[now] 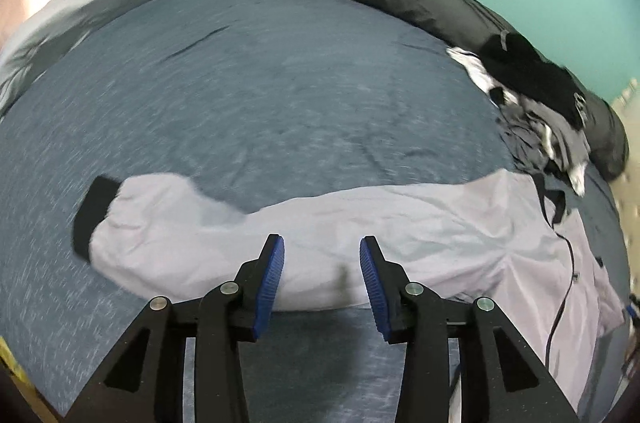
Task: Fold clothes
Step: 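Grasp the other sleeve cuff with the right tool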
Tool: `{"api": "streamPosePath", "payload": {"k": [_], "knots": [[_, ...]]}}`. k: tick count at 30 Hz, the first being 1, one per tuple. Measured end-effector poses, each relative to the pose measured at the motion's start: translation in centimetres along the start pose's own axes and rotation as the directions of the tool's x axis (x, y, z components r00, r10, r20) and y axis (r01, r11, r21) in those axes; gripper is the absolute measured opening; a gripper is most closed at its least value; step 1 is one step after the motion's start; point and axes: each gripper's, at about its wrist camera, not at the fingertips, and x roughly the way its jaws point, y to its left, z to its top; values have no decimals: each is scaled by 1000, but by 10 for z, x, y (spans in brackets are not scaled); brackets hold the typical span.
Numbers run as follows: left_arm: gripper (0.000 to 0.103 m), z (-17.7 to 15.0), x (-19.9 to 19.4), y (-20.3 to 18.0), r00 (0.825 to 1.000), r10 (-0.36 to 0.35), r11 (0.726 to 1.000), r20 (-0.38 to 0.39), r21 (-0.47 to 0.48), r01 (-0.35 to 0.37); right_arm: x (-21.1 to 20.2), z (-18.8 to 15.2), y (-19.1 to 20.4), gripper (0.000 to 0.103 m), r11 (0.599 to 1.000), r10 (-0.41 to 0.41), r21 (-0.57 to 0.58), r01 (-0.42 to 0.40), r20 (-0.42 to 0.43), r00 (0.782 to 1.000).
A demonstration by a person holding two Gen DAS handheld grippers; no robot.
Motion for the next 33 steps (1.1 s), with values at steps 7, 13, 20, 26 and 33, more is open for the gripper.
{"api": "streamPosePath", "payload": {"k": [7, 13, 20, 26, 33], "knots": [[45, -10, 24, -35, 998, -49, 997, -35, 61, 51, 67, 13, -18, 60, 1000, 11, 12, -9, -163, 987], [46, -19, 37, -46, 997, -45, 994, -55, 98, 51, 100, 19, -23, 62, 993, -107, -72, 94, -194, 975], [46, -23, 42, -46, 997, -41, 995, -67, 92, 47, 114, 8, -17, 54, 977, -148, -184, 110, -204, 968], [46, -24, 32, -48, 997, -54, 994, -57, 92, 59, 76, 0, -9, 6, 960, -148, -248, 128, -66, 987], [46, -24, 6, -49, 995, -91, 992, -35, 82, 94, -20, 7, -44, 2, 985, -89, -132, 108, 142, 986]]}}
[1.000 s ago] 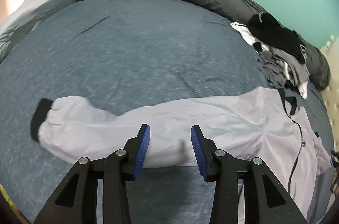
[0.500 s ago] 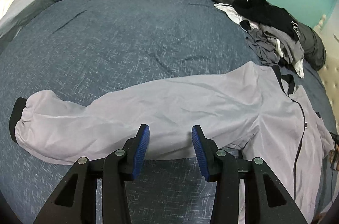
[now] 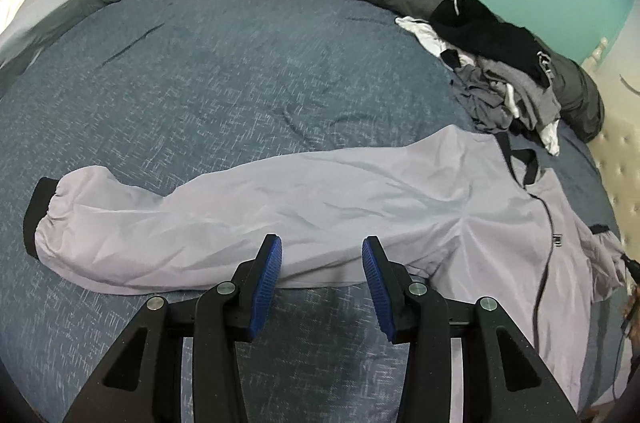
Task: Fold clothes
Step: 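Grasp the other sleeve cuff with the right tool, then pull the held sleeve cuff outward with the right tool, then release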
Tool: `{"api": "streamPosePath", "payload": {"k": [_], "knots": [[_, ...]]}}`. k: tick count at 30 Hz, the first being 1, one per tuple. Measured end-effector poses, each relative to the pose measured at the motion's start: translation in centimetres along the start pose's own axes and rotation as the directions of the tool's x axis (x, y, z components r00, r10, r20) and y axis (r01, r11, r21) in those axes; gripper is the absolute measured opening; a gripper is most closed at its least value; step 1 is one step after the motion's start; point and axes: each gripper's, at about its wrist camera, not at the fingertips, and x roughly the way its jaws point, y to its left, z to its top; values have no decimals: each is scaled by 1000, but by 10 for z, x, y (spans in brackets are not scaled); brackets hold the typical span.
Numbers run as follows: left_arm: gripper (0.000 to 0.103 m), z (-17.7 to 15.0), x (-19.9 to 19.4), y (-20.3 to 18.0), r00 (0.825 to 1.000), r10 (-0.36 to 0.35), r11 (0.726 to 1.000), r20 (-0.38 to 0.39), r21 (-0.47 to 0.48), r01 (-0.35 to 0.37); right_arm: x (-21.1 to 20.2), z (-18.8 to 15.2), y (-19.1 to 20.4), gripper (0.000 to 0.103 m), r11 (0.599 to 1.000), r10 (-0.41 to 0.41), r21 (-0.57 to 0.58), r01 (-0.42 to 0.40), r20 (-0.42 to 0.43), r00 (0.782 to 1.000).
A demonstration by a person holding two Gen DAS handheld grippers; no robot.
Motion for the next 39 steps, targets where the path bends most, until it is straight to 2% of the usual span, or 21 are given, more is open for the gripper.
{"api": "streamPosePath", "payload": {"k": [5, 8, 11, 13, 16, 17, 19, 20, 23, 25, 27, 29, 32, 35, 37, 39], "knots": [[46, -5, -14, -2, 1000, -25, 1000, 13, -12, 25, -61, -5, -57, 2, 989, -67, 140, 52, 107, 992], [46, -8, -17, -3, 999, -36, 999, 7, -17, 36, -75, -20, -71, 2, 981, -135, 149, 122, 83, 987], [46, -11, -21, -6, 999, -48, 999, 6, -17, 48, -60, -45, -84, 2, 978, -128, 159, 133, -41, 991], [47, -14, -24, -9, 998, -60, 998, 2, -13, 60, -37, -65, -92, 5, 979, -26, 196, 64, -193, 981], [47, -17, -30, -14, 998, -67, 998, 0, 6, 67, -32, -89, -91, 5, 982, 31, 190, 21, -268, 963], [47, -18, -31, -15, 998, -68, 998, -1, 11, 68, -36, -93, -91, 7, 982, 40, 187, 11, -266, 963], [47, -19, -33, -15, 998, -70, 997, -3, 13, 70, -51, -98, -101, 25, 972, 71, 235, -15, -231, 970], [48, -19, -34, -15, 997, -71, 997, -3, 11, 71, -60, -98, -108, 30, 966, 75, 259, -20, -205, 976], [48, -21, -34, -15, 997, -72, 997, -4, 5, 72, -84, -95, -127, 35, 951, 44, 309, -8, -109, 993], [48, -23, -33, -15, 997, -72, 997, -8, 0, 72, -94, -91, -145, 52, 931, 21, 366, 3, -62, 998], [48, -24, -31, -18, 997, -72, 997, -13, 1, 72, -95, -89, -162, 60, 909, 2, 416, 17, -47, 999], [48, -25, -30, -20, 997, -71, 997, -15, 5, 71, -90, -89, -173, 61, 896, -14, 441, 41, -65, 998], [48, -25, -29, -23, 998, -63, 998, -23, 14, 64, -73, -90, -178, 62, 900, -55, 423, 104, -126, 990], [48, -24, -28, -25, 998, -51, 998, -26, 24, 52, -63, -93, -186, 65, 890, -143, 414, 191, -145, 979], [48, -24, -26, -26, 999, -47, 999, -28, 22, 47, -55, -99, -192, 68, 883, -149, 422, 207, -166, 975], [48, -22, -25, -29, 999, -46, 999, -30, 23, 47, -46, -104, -192, 68, 887, -112, 426, 177, -173, 979]]}}
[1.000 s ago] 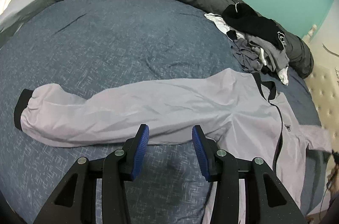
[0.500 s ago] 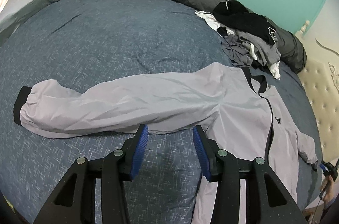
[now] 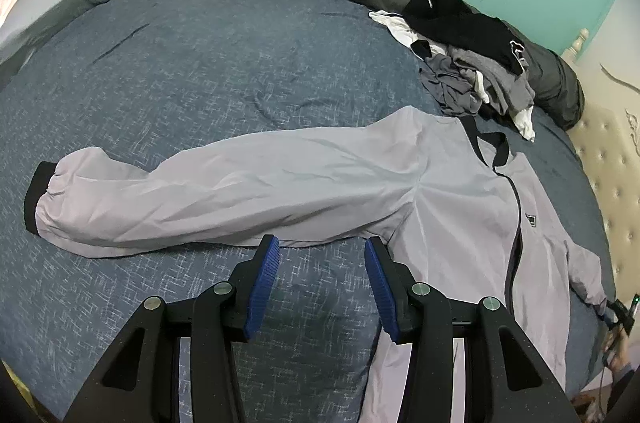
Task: Fold clothes
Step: 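Pull the held sleeve cuff outward with the right tool, then release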
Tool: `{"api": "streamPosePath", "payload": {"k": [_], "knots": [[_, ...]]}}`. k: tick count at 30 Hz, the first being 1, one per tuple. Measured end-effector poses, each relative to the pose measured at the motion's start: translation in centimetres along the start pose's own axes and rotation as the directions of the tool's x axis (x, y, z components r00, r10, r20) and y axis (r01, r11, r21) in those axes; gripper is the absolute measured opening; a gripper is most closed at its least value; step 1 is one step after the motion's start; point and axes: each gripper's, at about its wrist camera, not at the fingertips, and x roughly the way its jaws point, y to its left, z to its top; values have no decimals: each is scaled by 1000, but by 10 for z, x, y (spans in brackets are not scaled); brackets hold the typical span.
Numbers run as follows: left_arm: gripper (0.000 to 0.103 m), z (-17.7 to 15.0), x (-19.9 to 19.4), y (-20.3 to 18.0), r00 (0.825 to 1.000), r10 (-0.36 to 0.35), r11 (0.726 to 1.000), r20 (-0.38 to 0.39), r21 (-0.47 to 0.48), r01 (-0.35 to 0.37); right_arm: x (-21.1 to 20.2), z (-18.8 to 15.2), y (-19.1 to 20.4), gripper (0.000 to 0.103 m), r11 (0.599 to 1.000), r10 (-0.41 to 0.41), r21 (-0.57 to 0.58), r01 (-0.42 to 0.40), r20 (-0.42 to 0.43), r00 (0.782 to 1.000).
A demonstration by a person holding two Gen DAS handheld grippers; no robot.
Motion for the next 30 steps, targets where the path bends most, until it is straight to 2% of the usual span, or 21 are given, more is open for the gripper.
{"api": "streamPosePath", "payload": {"k": [2, 5, 6, 7, 8, 9, 14, 19, 23, 27, 30], "knots": [[48, 1, 2, -3, 1000, -1, 1000, -2, 5, 1, 5, -4, 4, 68, 1000, 23, -17, -23, -7, 1000], [48, 1, 4, -10, 1000, -4, 1000, -8, 17, 4, 6, -10, 15, 49, 998, 5, -59, -5, 1, 1000], [48, 1, 5, -13, 1000, -6, 1000, -10, 20, 7, 5, -10, 16, 30, 998, 16, -65, -16, 2, 1000], [48, 0, 5, -14, 1000, -9, 1000, -10, 23, 10, 3, -9, 18, 17, 997, 40, -70, -39, 3, 999], [48, 0, 5, -16, 1000, -13, 1000, -11, 25, 13, 0, -9, 21, 16, 996, 42, -85, -41, 11, 999], [48, -1, 5, -17, 1000, -16, 1000, -11, 27, 16, -4, -8, 26, 10, 994, 38, -105, -35, 24, 999], [48, -4, 3, -17, 1000, -17, 999, -14, 32, 17, -42, 2, 34, 8, 990, 37, -136, -19, 129, 991], [48, -5, -3, -12, 1000, -12, 1000, -8, 24, 12, -76, 21, 18, 7, 990, -24, -133, 55, 229, 973], [48, -6, -6, -9, 1000, -10, 1000, -11, 17, 10, -76, 17, 0, 6, 987, -99, -101, 123, 221, 970], [48, -6, -7, -10, 1000, -10, 1000, -14, 24, 10, -54, 8, -6, 6, 992, -66, -101, 80, 138, 988], [48, -3, -4, -13, 1000, -13, 999, -19, 29, 14, -54, 2, -1, 9, 990, -77, -104, 94, 157, 985]]}}
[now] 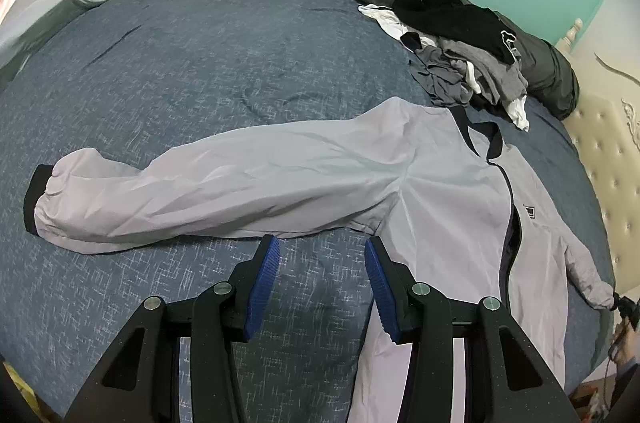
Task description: Fold clothes
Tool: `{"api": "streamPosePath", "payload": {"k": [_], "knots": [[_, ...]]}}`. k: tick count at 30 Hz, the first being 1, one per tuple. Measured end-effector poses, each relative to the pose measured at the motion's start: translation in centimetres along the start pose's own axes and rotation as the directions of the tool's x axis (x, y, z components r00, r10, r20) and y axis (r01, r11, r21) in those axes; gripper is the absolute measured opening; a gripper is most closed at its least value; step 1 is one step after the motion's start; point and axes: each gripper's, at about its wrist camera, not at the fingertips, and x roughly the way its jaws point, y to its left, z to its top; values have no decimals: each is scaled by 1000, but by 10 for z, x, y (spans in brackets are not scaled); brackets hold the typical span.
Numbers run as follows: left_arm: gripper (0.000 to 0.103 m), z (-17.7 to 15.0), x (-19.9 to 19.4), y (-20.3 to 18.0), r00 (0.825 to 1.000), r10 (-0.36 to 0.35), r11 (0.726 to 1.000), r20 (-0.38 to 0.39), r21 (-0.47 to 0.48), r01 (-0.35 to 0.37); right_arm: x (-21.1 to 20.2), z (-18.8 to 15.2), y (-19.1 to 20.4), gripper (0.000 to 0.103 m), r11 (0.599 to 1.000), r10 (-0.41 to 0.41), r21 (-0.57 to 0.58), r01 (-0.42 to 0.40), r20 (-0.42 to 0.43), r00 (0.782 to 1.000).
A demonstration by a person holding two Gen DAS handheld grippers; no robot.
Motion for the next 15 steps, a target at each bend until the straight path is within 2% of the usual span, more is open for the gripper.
{"api": "streamPosePath", "payload": {"k": [3, 5, 7, 10, 12, 14, 15], "knots": [[48, 4, 4, -5, 1000, -1, 1000, -3, 11, 1, -14, 6, 15, 10, 1000, -4, -30, 6, 49, 999], [48, 8, 8, -9, 1000, -1, 1000, -5, 17, 1, -29, 15, 32, 10, 996, -42, -73, 50, 111, 993], [48, 13, 12, -13, 1000, -5, 1000, -9, 24, 5, -45, 26, 47, 12, 990, -84, -92, 102, 179, 980], [48, 25, 20, -19, 1000, -13, 999, -15, 43, 13, -66, 39, 54, 14, 987, -141, -35, 155, 258, 956], [48, 36, 30, -22, 999, -23, 998, -24, 53, 24, -73, 46, 66, 15, 987, -126, -58, 148, 275, 953], [48, 49, 44, -28, 999, -21, 997, -36, 70, 23, -72, 51, 86, 18, 988, -69, -115, 103, 267, 961], [48, 55, 51, -32, 999, -24, 996, -43, 83, 28, -69, 52, 98, 27, 987, -24, -145, 62, 251, 968]]}}
